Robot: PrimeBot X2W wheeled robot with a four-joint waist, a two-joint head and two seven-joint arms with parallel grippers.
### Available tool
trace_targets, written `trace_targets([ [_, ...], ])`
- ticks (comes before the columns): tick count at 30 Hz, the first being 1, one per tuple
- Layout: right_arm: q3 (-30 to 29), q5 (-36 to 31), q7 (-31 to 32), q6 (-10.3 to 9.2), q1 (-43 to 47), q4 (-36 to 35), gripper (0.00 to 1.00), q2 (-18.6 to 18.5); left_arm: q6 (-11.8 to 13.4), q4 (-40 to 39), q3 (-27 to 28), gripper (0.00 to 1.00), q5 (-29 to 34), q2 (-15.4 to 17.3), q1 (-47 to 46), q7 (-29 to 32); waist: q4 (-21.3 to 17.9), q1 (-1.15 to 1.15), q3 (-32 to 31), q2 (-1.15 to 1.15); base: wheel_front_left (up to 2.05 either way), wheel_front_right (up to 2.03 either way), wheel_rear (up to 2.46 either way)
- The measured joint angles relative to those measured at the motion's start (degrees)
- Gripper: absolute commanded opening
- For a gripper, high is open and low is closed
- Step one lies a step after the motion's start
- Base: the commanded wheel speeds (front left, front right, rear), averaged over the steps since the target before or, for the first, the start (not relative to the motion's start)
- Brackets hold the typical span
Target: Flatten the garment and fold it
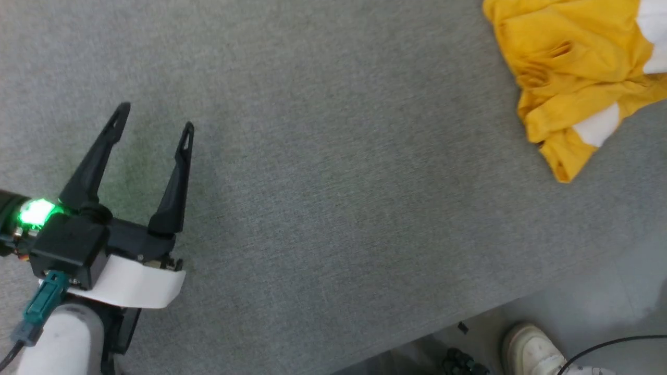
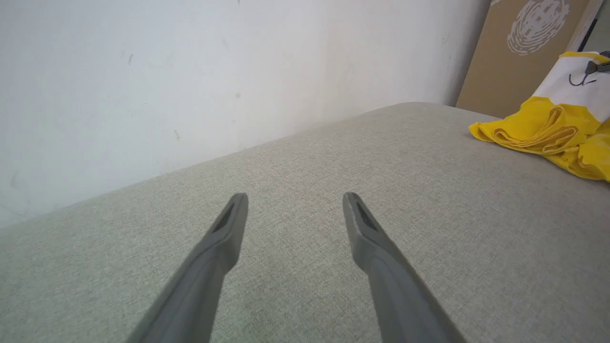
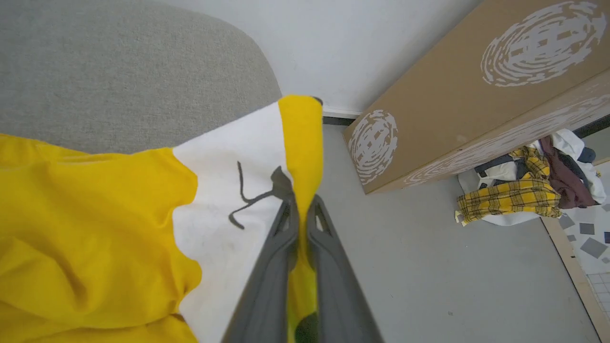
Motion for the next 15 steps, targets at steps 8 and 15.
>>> trace_targets([
  [8,-5.8,-5.1,-2.5,0.00,-0.4,5.8,0.94,2.0,0.0,-0.9,-0.5,1.00,0.3,0.9,-1.5,0.9,1.5,0.00,3.3,0.00,0.00,0.00,0.00],
  [15,-8.4,-8.5,-5.1,0.00,-1.9,7.9,1.00,4.1,0.1,-0.4,-0.6,1.00,0.3,0.9,-1.6,0.7,2.0,0.00,2.9,0.00,0.00,0.00,0.00],
])
